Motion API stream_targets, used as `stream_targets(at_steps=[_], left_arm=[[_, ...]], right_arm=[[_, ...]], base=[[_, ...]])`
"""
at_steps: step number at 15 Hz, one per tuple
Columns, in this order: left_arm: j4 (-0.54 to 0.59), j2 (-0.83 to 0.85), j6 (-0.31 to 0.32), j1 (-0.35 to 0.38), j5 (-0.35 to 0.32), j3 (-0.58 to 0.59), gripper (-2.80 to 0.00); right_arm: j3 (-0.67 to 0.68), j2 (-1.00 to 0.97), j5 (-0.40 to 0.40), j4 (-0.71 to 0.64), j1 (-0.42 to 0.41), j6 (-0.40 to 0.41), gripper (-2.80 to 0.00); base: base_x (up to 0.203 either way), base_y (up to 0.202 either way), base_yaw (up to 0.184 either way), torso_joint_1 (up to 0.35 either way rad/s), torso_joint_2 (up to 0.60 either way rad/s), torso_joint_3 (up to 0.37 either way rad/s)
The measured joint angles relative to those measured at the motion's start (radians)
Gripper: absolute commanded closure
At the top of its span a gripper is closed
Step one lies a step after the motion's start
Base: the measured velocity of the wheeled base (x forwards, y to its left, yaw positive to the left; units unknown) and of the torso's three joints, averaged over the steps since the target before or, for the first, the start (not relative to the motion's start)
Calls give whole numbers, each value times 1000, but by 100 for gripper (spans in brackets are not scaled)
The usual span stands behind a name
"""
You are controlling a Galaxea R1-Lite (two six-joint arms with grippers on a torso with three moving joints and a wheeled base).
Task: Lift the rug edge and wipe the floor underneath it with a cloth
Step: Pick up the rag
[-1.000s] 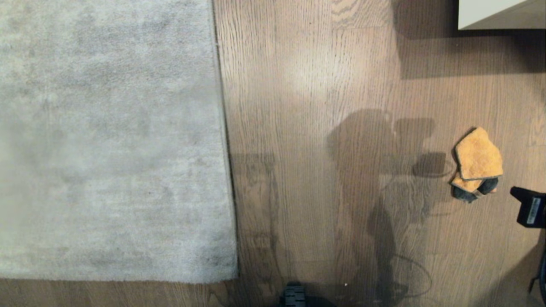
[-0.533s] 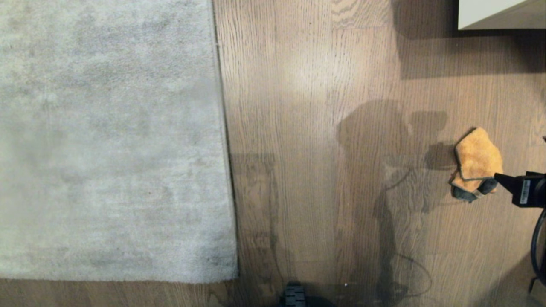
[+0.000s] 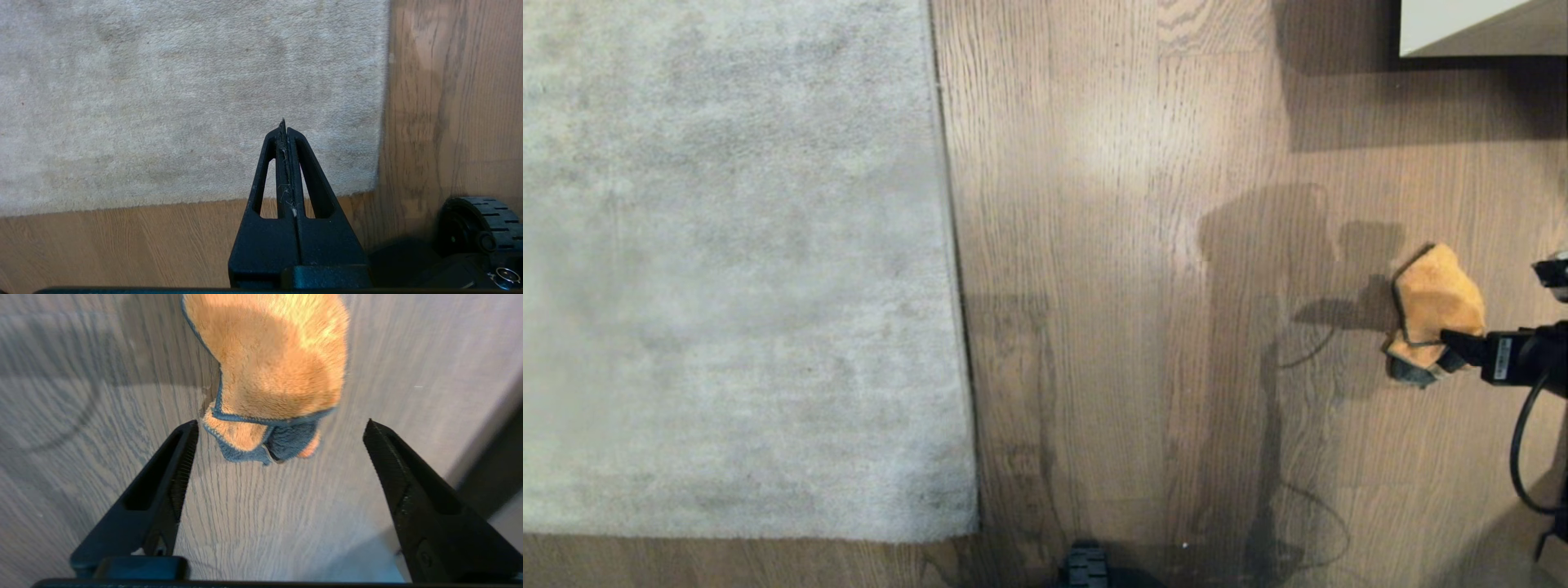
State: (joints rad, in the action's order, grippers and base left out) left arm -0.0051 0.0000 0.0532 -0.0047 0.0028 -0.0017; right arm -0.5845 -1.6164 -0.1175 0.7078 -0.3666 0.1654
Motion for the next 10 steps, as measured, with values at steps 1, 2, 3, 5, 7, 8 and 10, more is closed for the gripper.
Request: stream_targets(at_steps=[1,2,3,5,7,8,10], left_arm=[[0,0,0,0,0,0,0],[0,0,0,0,0,0,0],[0,0,0,0,0,0,0],[0,0,0,0,0,0,0],[0,0,0,0,0,0,0],[0,0,0,0,0,0,0],[0,0,0,0,0,0,0]], right_arm=[[0,-34,-11,28,-5,0,-280],[-1,-63,-16,59,-10,1,-280],[-1,-92,-18,87,-17,2,-280],[-1,-138,-18,100,-26,3,-280],[-8,-179,-19,128,-29,2,-280],[-14,-199,-19,154,-30,2,-280],[-28,-236,-20,201,-30,2,-280]], base=[[0,0,0,0,0,0],[0,0,0,0,0,0],[0,0,0,0,0,0],[0,0,0,0,0,0],[0,0,0,0,0,0],[0,0,0,0,0,0],[0,0,0,0,0,0]])
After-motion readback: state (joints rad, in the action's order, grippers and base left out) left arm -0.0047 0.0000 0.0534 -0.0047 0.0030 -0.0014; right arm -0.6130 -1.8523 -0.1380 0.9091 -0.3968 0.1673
